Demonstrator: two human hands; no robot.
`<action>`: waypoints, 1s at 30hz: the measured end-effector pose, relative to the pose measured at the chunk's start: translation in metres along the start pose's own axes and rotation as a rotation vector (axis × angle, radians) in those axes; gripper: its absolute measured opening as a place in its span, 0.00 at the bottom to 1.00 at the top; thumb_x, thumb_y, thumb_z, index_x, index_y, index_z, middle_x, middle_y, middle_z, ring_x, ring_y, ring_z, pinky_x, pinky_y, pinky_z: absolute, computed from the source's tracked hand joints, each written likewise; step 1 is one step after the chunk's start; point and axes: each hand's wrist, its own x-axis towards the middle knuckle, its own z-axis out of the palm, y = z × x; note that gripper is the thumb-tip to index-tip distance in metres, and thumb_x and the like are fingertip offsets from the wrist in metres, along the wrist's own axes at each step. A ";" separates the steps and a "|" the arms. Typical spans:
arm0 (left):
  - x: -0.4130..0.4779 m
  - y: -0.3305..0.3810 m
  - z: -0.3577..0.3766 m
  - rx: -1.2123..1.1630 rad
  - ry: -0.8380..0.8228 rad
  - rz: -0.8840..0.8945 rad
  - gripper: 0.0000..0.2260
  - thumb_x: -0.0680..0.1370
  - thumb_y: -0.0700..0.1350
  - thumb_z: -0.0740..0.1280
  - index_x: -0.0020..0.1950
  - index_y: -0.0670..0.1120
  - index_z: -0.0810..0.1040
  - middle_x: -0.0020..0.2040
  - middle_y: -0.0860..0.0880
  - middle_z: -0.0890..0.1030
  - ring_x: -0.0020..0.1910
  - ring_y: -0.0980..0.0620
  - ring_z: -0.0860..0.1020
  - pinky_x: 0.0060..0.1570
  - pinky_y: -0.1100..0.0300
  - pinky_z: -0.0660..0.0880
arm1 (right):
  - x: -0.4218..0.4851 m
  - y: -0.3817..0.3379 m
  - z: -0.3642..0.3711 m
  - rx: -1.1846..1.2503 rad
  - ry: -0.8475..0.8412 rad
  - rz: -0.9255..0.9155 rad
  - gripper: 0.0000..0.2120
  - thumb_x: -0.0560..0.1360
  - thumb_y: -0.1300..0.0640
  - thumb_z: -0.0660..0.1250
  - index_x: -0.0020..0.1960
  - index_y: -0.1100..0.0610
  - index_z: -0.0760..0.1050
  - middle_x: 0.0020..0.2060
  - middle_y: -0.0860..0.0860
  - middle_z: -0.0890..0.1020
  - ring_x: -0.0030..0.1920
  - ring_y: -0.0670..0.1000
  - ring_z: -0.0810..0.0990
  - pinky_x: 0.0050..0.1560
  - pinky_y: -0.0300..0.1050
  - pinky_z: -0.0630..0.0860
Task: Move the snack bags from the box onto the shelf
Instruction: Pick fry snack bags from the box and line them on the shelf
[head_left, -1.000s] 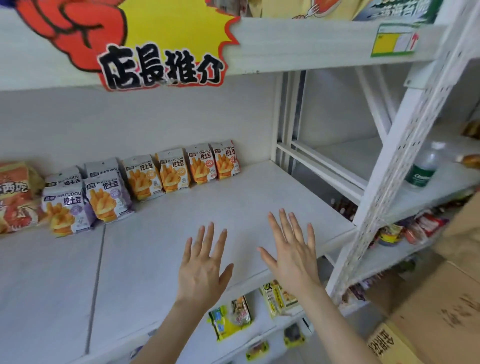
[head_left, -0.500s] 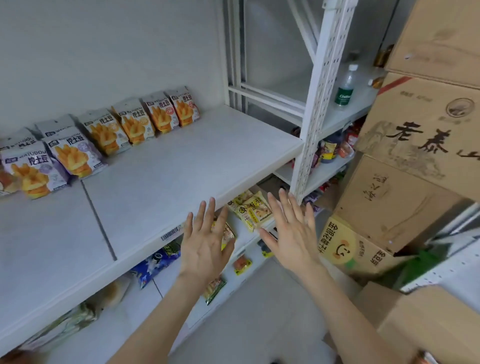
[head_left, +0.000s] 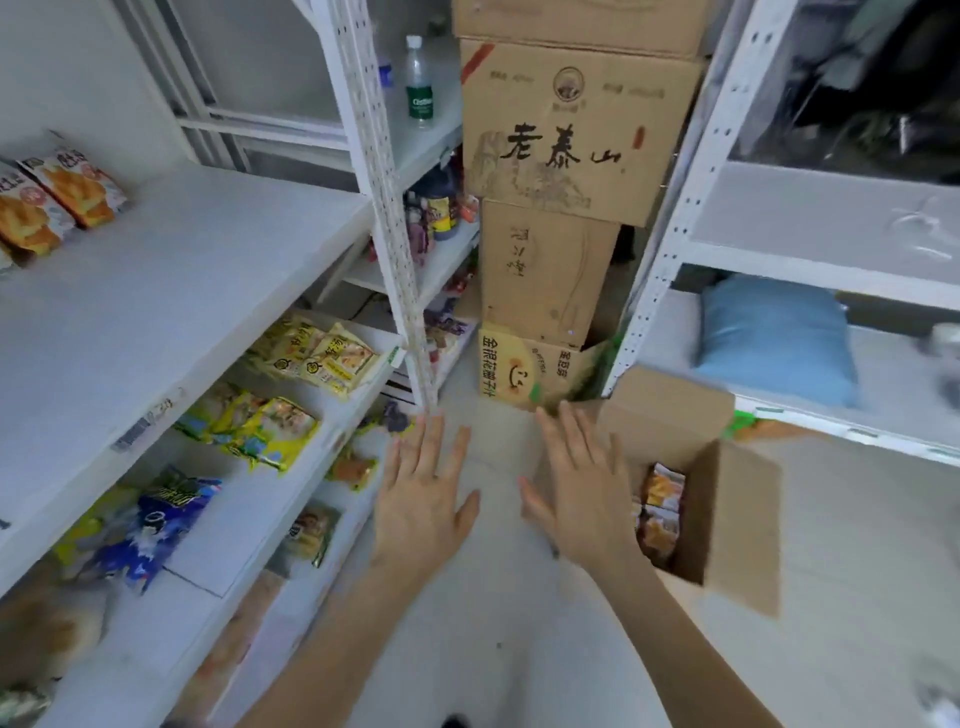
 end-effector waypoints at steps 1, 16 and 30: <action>-0.001 0.019 0.006 -0.017 -0.002 0.039 0.30 0.76 0.58 0.56 0.75 0.46 0.64 0.74 0.39 0.68 0.73 0.39 0.67 0.69 0.43 0.59 | -0.015 0.016 -0.003 -0.005 -0.007 0.040 0.35 0.77 0.36 0.54 0.78 0.52 0.56 0.76 0.55 0.62 0.75 0.56 0.62 0.71 0.62 0.55; -0.036 0.243 0.071 -0.208 -0.199 0.353 0.34 0.71 0.52 0.74 0.74 0.45 0.69 0.73 0.39 0.69 0.73 0.39 0.67 0.67 0.45 0.70 | -0.208 0.197 -0.013 -0.024 -0.101 0.479 0.35 0.77 0.35 0.49 0.78 0.54 0.57 0.75 0.56 0.64 0.74 0.58 0.64 0.71 0.62 0.61; 0.024 0.275 0.198 -0.472 -0.415 0.090 0.31 0.80 0.51 0.64 0.79 0.47 0.55 0.79 0.46 0.58 0.77 0.47 0.57 0.70 0.56 0.62 | -0.189 0.290 0.063 0.204 -0.119 0.690 0.37 0.77 0.37 0.58 0.79 0.53 0.52 0.77 0.55 0.60 0.75 0.56 0.62 0.72 0.55 0.61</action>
